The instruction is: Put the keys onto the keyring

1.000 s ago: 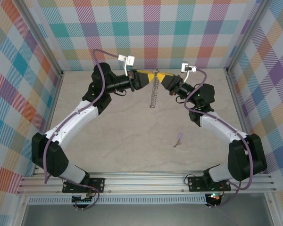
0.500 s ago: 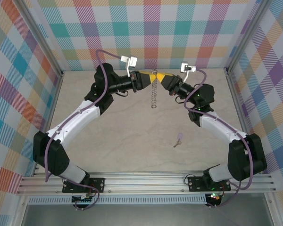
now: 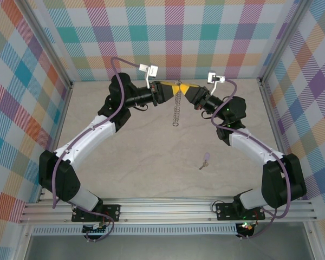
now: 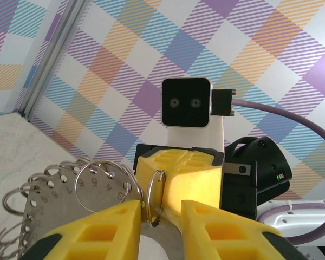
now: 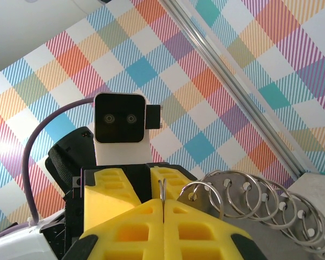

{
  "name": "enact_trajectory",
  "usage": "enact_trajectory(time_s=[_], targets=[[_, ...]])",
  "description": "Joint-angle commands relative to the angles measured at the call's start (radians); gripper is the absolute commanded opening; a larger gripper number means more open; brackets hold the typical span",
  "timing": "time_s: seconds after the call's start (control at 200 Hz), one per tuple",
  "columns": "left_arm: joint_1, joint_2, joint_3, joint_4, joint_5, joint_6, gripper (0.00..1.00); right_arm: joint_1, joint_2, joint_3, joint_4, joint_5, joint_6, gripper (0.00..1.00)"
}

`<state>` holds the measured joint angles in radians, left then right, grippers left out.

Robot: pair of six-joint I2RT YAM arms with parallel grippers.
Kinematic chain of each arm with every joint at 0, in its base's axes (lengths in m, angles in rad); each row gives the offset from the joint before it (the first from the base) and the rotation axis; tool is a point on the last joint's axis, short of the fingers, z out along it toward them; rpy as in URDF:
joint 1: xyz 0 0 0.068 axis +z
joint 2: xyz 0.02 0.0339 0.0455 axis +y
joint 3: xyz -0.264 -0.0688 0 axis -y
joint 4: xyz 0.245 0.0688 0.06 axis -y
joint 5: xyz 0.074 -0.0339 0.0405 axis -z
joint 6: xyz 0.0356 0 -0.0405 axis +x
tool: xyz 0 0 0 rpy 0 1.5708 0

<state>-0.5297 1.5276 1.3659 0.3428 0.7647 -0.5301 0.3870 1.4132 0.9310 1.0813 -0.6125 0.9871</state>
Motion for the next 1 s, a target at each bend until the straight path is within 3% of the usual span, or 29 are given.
enact_trajectory(time_s=[0.0, 0.245, 0.465, 0.65, 0.995], targets=[[-0.012, -0.019, 0.029, 0.019, -0.005, 0.027, 0.26, 0.007, -0.005, 0.027, 0.059, 0.005, -0.005, 0.0], [-0.012, -0.026, 0.02, 0.027, -0.009, 0.033, 0.19, 0.007, -0.013, 0.021, 0.052, 0.006, -0.011, 0.0], [-0.011, -0.032, 0.017, 0.036, -0.017, 0.033, 0.19, 0.007, -0.017, 0.015, 0.048, 0.007, -0.015, 0.0], [-0.012, -0.038, 0.013, 0.04, -0.027, 0.035, 0.26, 0.007, -0.019, 0.011, 0.044, 0.007, -0.019, 0.0], [-0.01, -0.045, 0.004, 0.045, -0.045, 0.043, 0.21, 0.007, -0.026, 0.006, 0.029, 0.007, -0.028, 0.0]])
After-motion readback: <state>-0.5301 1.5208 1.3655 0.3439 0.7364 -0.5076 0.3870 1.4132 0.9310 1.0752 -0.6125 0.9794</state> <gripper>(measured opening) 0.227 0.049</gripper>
